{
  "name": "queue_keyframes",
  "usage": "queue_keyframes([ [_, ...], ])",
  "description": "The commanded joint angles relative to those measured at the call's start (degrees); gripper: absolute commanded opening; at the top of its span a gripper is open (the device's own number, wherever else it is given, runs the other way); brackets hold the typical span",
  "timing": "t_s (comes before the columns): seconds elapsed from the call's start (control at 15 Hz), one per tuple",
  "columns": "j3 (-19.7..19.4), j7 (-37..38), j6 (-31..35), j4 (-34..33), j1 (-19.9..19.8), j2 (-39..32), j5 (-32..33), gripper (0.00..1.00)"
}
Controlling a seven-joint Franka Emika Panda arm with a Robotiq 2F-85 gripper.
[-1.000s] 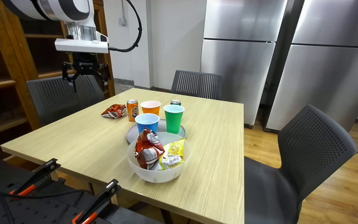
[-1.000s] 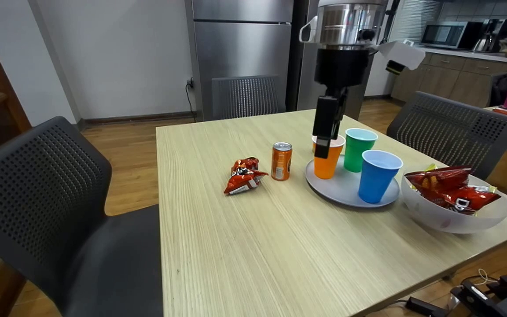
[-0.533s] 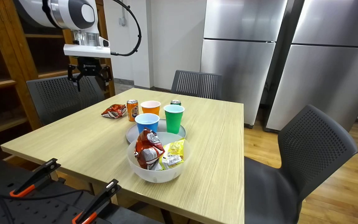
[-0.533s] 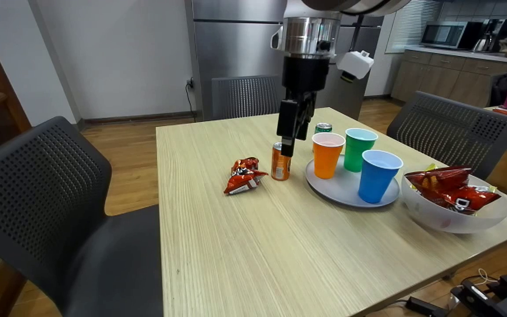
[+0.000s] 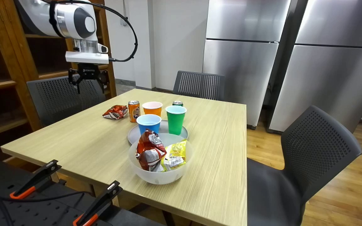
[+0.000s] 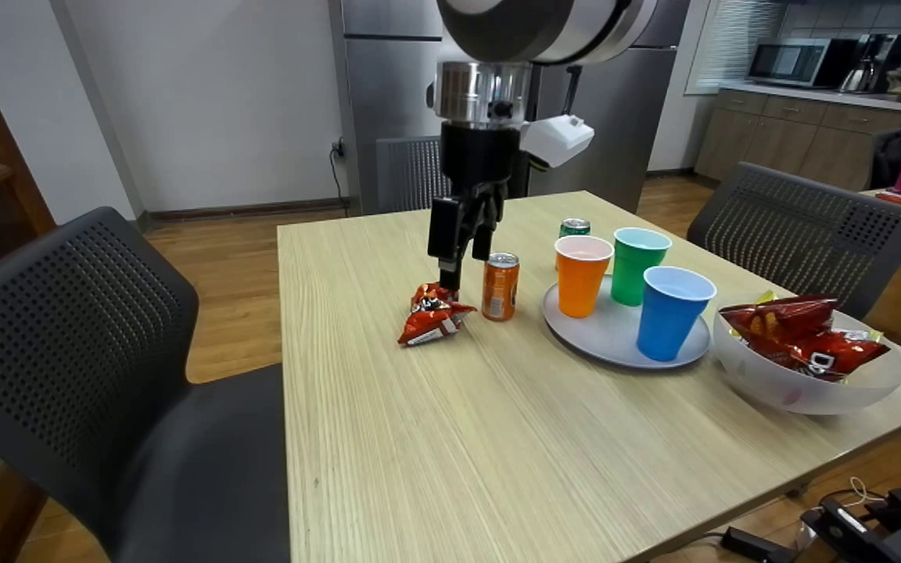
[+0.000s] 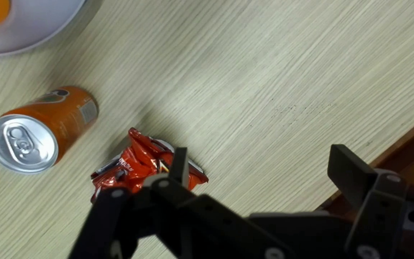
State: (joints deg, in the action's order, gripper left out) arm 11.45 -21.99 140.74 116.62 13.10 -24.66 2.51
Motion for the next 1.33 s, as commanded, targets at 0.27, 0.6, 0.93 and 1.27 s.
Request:
queue_keyframes([
  [0.27, 0.04, 4.78, -0.60, -10.75, 1.16, -9.43, 3.00, 1.00],
  [0.6, 0.90, 3.00, -0.21, -9.83, -0.08, -9.48, 2.36, 1.00],
  [0.93, 0.89, 3.00, -0.21, -10.08, -0.06, -9.55, 2.36, 1.00],
  [1.27, 1.00, 3.28, 0.63, -11.59, -0.44, -11.47, 1.64, 1.00],
])
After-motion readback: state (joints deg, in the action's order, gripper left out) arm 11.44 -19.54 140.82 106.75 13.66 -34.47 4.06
